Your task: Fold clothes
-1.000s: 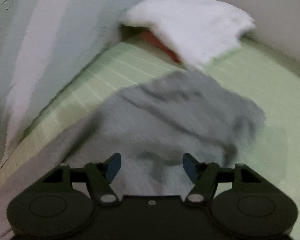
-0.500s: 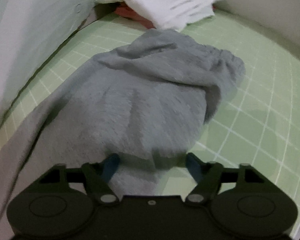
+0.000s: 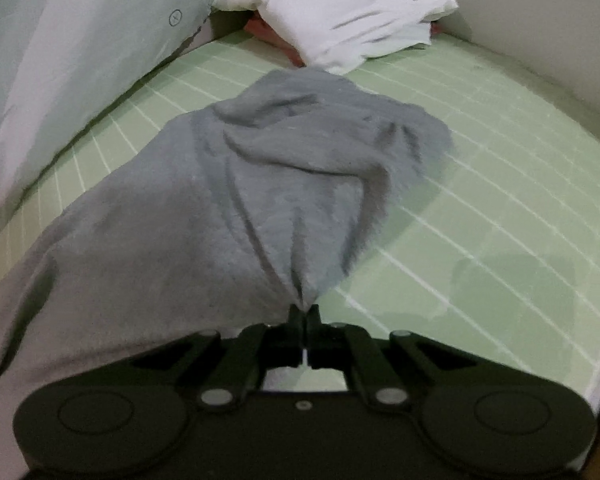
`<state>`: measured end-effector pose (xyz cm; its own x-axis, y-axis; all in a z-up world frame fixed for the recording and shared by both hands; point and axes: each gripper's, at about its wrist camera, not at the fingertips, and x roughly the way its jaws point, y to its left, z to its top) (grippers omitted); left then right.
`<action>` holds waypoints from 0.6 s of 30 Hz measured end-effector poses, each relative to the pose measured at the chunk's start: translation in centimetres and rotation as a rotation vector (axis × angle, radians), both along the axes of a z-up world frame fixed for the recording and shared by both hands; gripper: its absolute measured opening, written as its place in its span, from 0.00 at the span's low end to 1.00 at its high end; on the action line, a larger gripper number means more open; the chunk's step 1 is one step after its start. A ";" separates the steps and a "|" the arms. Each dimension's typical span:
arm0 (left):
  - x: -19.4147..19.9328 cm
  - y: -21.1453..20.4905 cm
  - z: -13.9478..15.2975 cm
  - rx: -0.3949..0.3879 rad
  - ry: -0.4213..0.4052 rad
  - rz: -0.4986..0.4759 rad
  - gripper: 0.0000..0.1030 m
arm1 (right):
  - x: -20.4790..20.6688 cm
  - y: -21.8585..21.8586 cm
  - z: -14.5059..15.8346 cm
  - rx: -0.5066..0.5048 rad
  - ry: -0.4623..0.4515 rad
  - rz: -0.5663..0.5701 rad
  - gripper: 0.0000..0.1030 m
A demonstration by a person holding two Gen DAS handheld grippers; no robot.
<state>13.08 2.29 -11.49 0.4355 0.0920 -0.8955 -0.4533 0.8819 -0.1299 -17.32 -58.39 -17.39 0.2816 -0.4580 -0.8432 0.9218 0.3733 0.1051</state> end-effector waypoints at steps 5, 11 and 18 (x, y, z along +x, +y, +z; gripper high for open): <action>-5.7 3.6 -0.5 -0.008 0.055 0.061 0.04 | -2.9 1.1 -0.2 -0.014 0.018 0.046 0.02; -7.5 3.2 0.9 0.105 0.054 0.021 0.39 | -2.8 1.7 0.7 -0.058 0.068 0.106 0.21; -6.3 -1.8 4.9 0.246 -0.111 -0.178 0.83 | 0.0 3.4 3.9 -0.228 0.068 0.131 0.82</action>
